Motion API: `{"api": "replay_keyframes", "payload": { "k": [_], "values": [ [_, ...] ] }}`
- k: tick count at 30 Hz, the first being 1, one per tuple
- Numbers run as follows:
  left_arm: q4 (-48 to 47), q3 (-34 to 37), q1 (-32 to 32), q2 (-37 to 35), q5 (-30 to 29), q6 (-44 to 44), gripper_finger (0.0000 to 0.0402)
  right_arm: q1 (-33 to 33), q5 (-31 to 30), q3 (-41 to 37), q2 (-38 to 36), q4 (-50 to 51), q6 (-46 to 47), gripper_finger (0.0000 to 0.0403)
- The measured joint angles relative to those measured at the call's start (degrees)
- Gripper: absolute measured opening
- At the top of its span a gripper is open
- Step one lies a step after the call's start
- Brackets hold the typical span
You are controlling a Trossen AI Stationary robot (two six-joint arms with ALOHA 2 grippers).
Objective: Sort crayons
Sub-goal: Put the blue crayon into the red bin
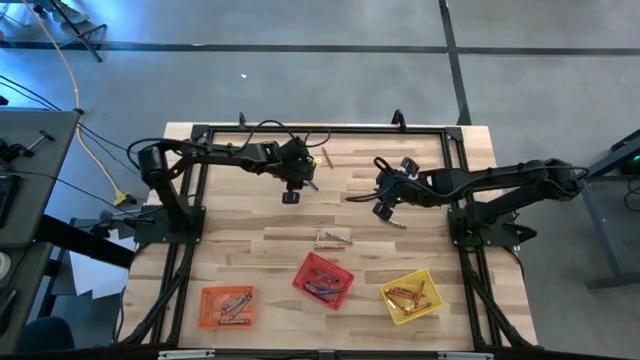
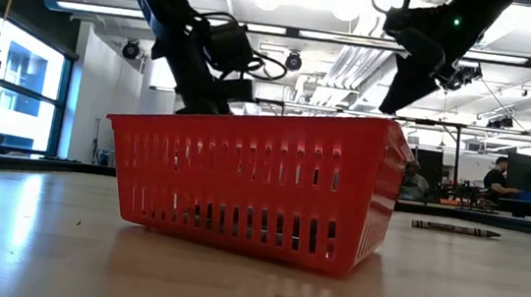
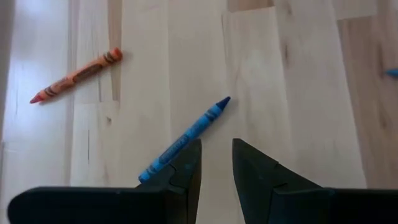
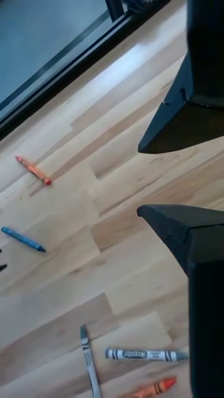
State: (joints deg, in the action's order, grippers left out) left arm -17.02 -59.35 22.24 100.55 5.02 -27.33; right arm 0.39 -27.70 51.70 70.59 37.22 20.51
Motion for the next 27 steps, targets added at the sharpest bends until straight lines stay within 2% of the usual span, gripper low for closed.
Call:
{"api": "replay_keyframes", "payload": {
  "k": [13, 18, 27],
  "values": [
    [0.48, -0.01, 0.20, 0.97, -0.99, -1.17, 0.0077, -0.79, -0.02, 0.00, 0.00, -0.16, 0.00, 0.0137],
    [3.63, 0.00, 0.07, 0.97, -5.59, -1.24, 0.0087, -0.79, -0.02, -0.02, 0.00, -0.14, 0.00, 0.0137],
    [16.83, -0.01, -1.74, 0.96, -14.34, 13.12, 0.0083, -0.77, -1.36, -0.02, 0.00, -0.15, -0.04, 0.0137]
  ]
}}
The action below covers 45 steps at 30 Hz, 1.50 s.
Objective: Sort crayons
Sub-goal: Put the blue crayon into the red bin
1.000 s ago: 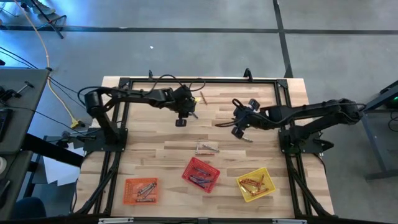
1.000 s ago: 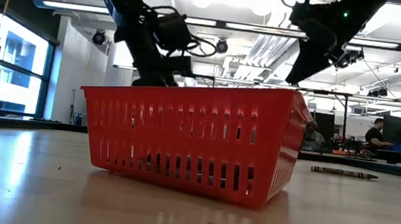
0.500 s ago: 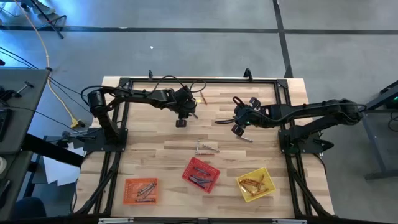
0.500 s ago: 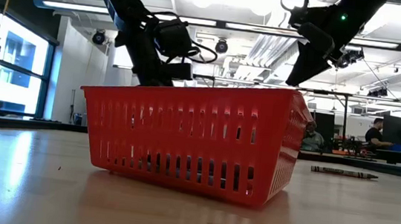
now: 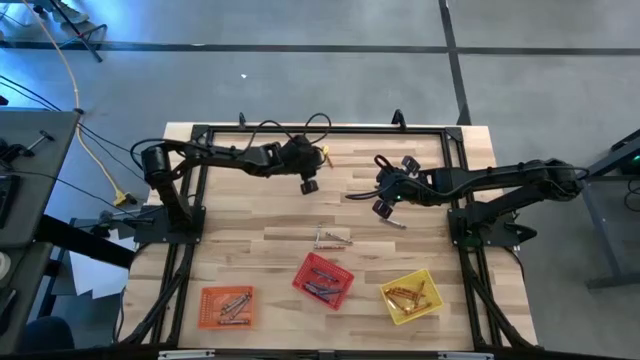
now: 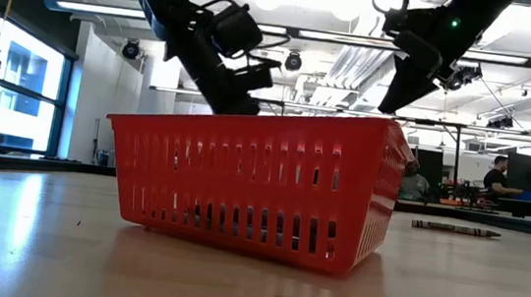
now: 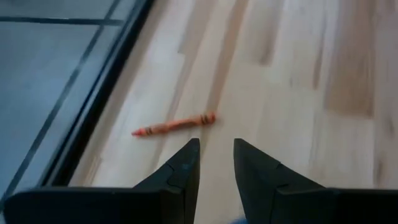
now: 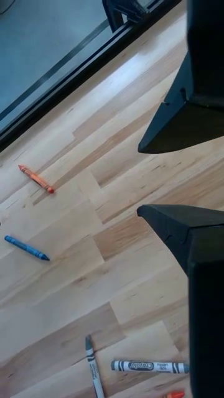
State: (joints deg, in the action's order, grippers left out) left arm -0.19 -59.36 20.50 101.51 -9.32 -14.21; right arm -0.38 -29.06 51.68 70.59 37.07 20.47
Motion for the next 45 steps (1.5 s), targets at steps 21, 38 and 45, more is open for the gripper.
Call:
{"api": "replay_keyframes", "payload": {
  "k": [21, 38, 45],
  "values": [
    [-14.17, 0.01, 2.46, 0.92, 8.66, -4.03, 0.0161, 0.02, -0.13, 0.00, 0.00, -1.41, -0.60, 0.0137],
    [-13.41, 0.00, 3.35, 0.92, 7.11, -22.25, 0.0189, 0.00, -0.31, 0.00, 0.00, -1.76, -1.46, 0.0137],
    [-13.60, -0.04, 4.15, 2.36, 7.17, -22.05, 0.0189, 0.00, -0.28, 0.00, 0.00, -1.78, -1.39, 0.0137]
  ]
}}
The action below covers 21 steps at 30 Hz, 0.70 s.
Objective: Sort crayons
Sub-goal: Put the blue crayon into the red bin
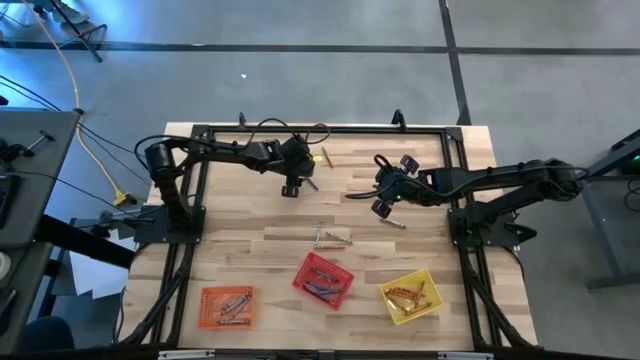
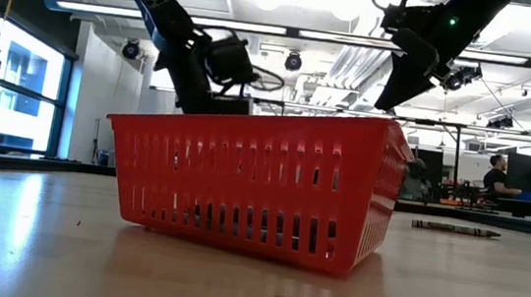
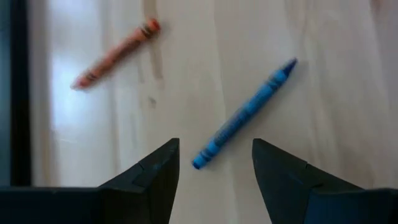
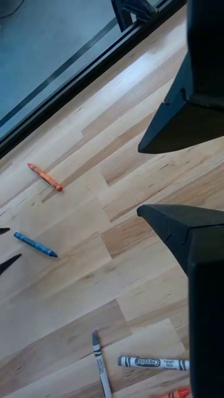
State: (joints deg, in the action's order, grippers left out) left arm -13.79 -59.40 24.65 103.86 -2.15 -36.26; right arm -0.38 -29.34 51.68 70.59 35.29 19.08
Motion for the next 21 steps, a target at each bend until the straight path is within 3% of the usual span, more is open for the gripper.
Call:
{"api": "replay_keyframes", "payload": {
  "k": [4, 10, 16, 21],
  "values": [
    [-0.81, -1.23, 0.08, 3.49, 0.04, 0.01, 0.0189, 0.00, 0.02, 0.00, 0.00, -0.01, 0.12, 0.0137],
    [-4.57, -8.69, 0.04, 8.87, 0.22, -0.37, 0.0189, 0.00, 0.09, 0.00, 0.00, -0.31, 0.36, 0.0137],
    [-17.60, -16.93, 0.55, 14.40, 4.27, 0.69, 0.0182, 0.00, 0.33, 0.00, 0.00, -0.36, 0.34, 0.0137],
    [-21.67, -20.23, 0.49, 15.59, 4.53, 1.29, 0.0159, 0.00, 0.27, 0.00, 0.00, -0.39, -0.04, 0.0137]
  ]
}}
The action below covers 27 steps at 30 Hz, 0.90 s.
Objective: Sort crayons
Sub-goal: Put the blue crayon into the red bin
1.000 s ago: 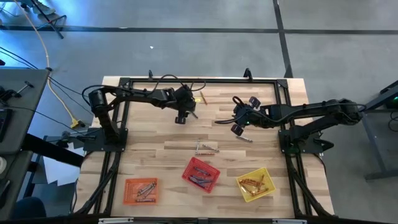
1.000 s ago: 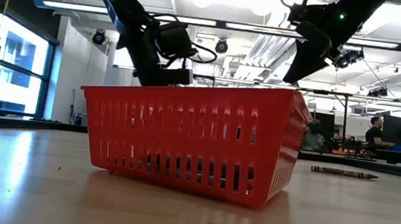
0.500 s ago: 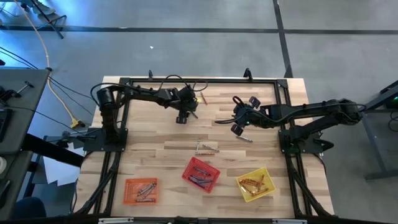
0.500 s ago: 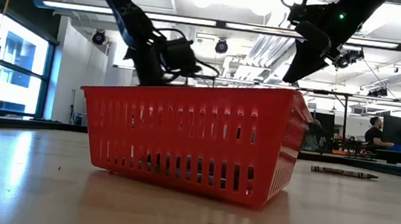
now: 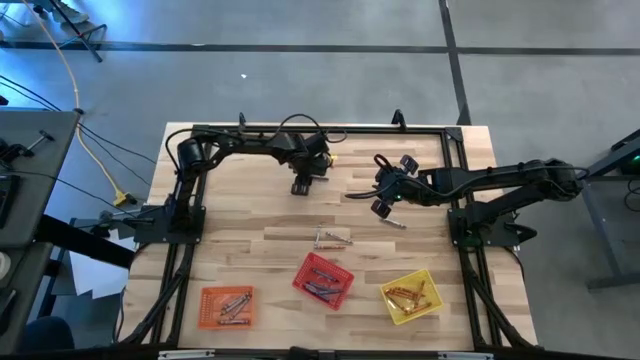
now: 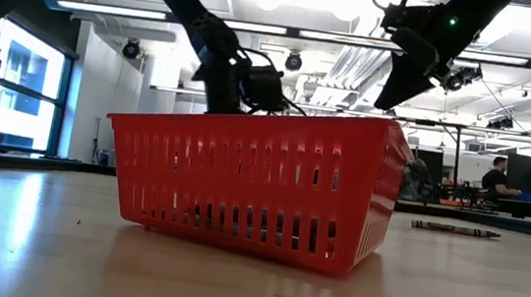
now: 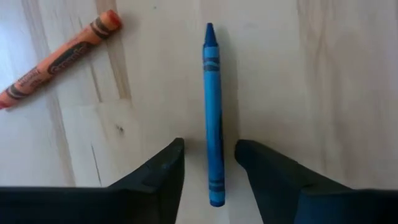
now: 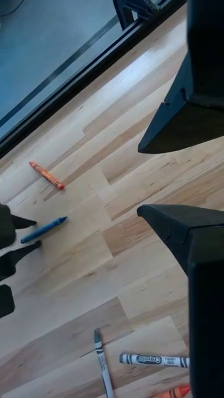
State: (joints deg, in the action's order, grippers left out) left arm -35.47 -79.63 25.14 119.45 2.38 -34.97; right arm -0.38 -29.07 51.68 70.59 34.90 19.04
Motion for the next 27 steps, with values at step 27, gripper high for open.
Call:
{"api": "replay_keyframes", "payload": {
  "k": [27],
  "values": [
    [-4.25, -0.38, -6.43, -5.86, -5.09, 23.48, 0.0001, 0.04, -0.08, 0.00, 0.00, 0.69, -1.52, 0.0137]
  ]
}}
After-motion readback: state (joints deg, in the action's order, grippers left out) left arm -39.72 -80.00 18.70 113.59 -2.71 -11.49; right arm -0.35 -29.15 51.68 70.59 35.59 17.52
